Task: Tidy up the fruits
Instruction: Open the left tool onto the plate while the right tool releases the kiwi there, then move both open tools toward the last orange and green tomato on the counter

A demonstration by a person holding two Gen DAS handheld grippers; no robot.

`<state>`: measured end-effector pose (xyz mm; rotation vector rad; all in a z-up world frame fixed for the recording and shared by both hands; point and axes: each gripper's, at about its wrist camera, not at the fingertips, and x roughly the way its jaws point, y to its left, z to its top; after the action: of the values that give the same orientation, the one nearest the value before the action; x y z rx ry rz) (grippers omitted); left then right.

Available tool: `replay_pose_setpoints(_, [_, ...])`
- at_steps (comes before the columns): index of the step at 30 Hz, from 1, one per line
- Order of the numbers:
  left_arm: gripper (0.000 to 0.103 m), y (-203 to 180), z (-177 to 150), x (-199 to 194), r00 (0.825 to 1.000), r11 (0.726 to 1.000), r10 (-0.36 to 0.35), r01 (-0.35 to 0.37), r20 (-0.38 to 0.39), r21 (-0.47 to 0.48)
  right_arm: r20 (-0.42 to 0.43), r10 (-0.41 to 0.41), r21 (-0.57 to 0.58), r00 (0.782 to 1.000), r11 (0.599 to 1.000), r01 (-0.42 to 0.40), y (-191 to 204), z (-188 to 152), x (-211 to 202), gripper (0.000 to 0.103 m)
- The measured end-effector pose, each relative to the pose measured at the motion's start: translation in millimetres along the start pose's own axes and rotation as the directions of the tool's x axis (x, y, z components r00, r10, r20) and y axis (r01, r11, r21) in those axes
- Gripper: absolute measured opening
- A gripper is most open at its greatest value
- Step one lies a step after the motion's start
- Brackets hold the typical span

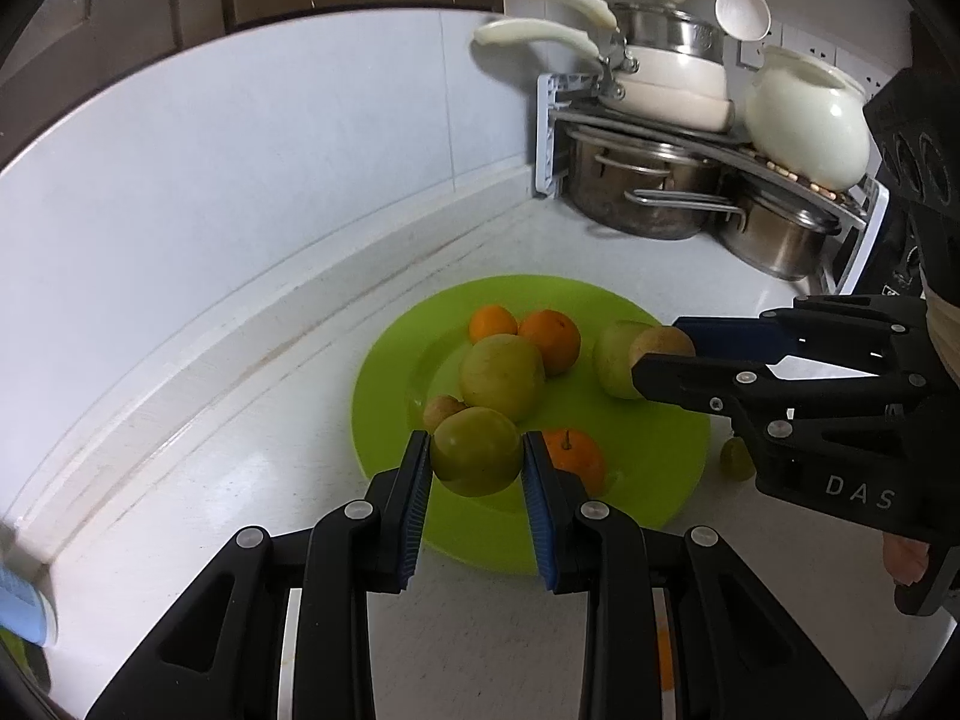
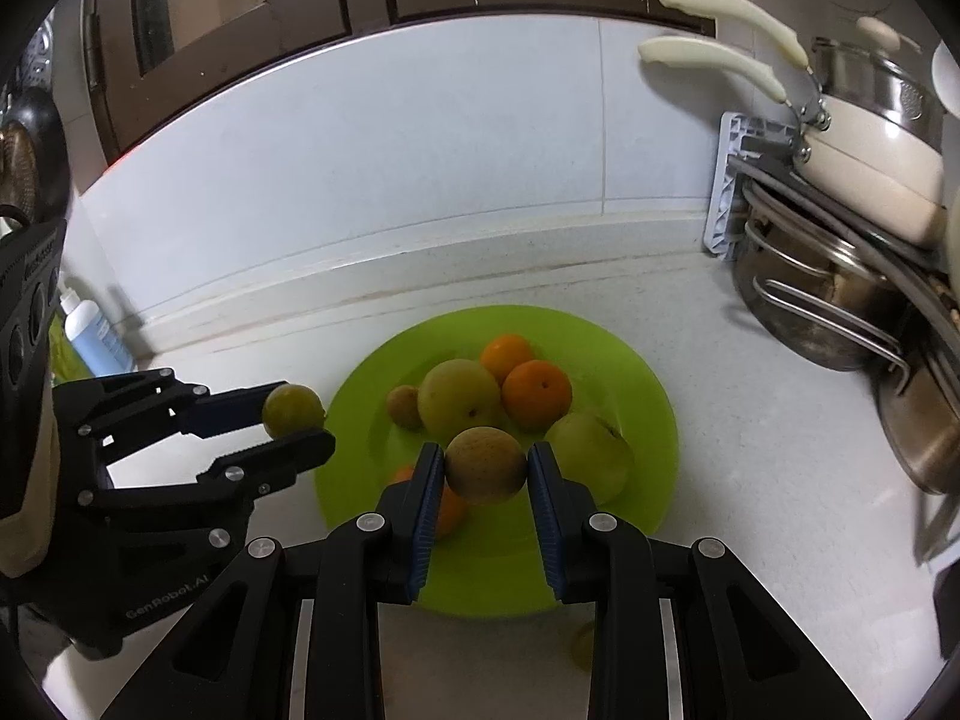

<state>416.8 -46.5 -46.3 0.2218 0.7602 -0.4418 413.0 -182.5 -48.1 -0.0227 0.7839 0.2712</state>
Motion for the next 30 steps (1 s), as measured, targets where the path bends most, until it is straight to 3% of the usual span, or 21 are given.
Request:
replay_pose_setpoints(11, [0.031,-4.0,2.6,15.2,1.000,1.000,-0.012,0.012,-0.029,0.014,-0.016,0.020,0.002,1.000,1.000,-0.020,-3.6,1.1,13.8,0.031])
replay_pose_setpoints(19, [0.044,-4.4,2.6,0.1,1.000,1.000,-0.002,0.002,-0.006,-0.005,-0.008,0.004,0.004,1.000,1.000,-0.004,-1.2,-3.0,2.4,0.031])
replay_pose_setpoints(30, [0.059,-12.7,0.7,-49.3,0.998,0.998,0.020,-0.016,0.059,-0.068,0.046,-0.018,0.017,0.999,1.000,0.017,3.3,-11.9,-44.4,0.032])
